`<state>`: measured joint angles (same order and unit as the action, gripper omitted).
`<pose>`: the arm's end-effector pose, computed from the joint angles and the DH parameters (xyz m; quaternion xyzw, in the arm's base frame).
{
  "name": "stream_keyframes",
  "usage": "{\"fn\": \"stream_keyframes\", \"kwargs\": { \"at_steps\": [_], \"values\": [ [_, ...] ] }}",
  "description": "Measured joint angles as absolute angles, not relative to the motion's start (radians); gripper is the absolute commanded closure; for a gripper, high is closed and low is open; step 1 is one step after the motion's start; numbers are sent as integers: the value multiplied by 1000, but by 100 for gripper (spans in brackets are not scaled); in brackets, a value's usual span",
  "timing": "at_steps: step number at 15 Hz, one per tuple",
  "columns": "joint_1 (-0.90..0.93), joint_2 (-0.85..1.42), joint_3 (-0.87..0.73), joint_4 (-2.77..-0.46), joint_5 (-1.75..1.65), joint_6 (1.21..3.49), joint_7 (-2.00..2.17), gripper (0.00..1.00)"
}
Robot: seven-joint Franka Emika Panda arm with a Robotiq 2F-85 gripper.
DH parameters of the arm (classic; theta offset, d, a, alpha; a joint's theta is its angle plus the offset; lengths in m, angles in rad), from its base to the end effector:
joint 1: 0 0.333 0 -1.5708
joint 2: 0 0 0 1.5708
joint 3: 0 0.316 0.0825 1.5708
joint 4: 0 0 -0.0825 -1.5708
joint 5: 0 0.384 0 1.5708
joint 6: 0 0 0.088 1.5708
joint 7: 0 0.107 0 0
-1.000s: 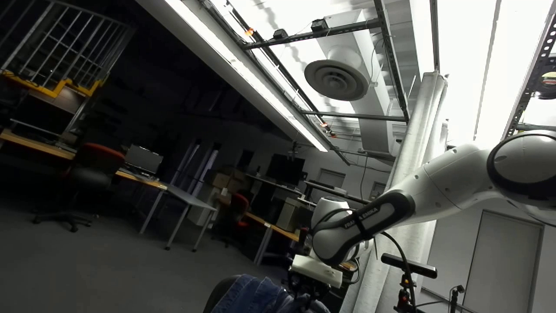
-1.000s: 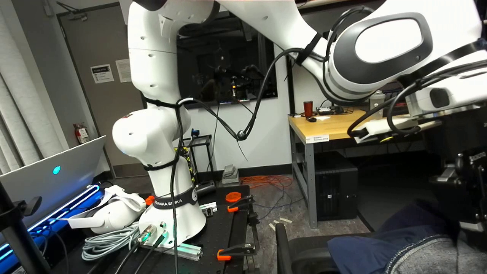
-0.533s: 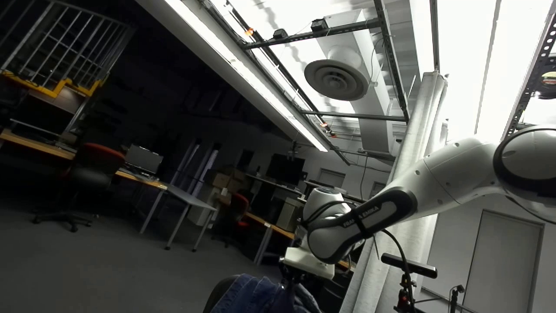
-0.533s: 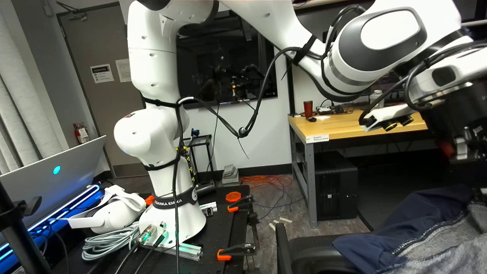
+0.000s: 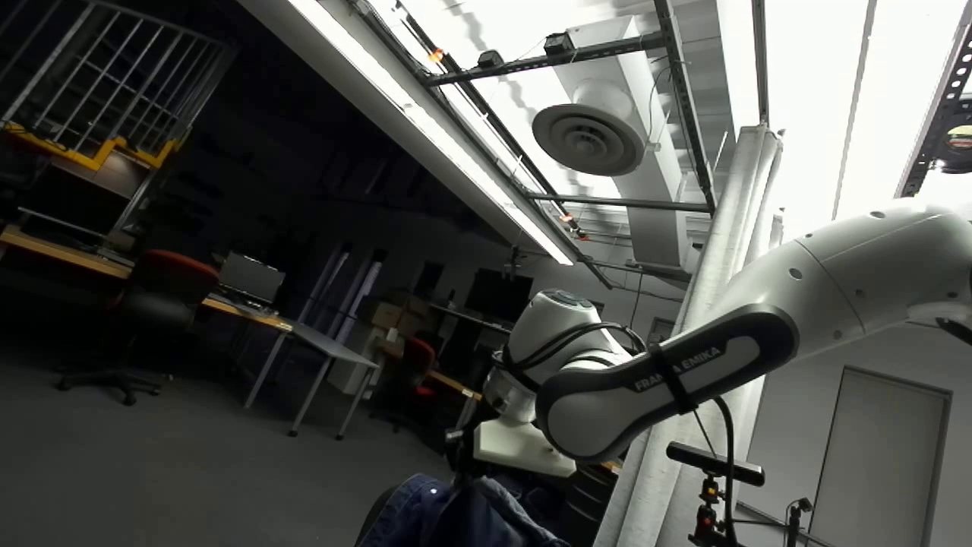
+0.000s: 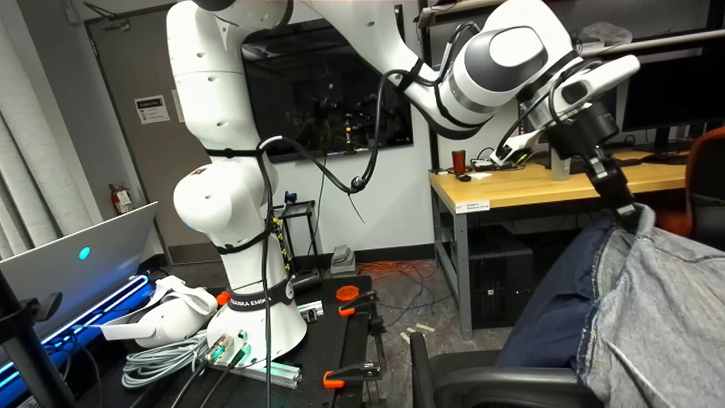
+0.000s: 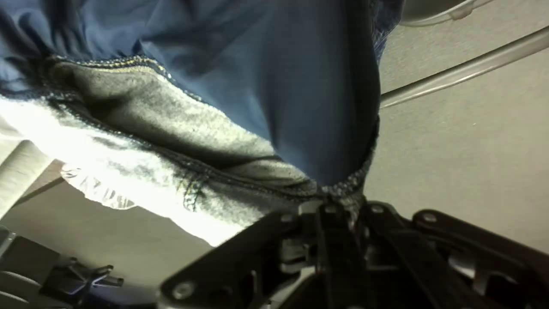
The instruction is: Move the denim jacket from the back rest to the seat of the chair
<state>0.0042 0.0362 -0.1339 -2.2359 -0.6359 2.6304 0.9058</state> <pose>0.5546 -0.0574 0.3882 0.9312 -0.2525 0.2325 0.1225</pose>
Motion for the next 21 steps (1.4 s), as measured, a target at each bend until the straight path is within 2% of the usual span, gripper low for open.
{"fn": "stream_keyframes", "kwargs": {
  "at_steps": [8, 21],
  "values": [
    [26, -56, 7, -2340, -513, 2657, 590, 98],
    [147, 2, 159, -2339, -146, 2655, -81, 98]
  ]
}}
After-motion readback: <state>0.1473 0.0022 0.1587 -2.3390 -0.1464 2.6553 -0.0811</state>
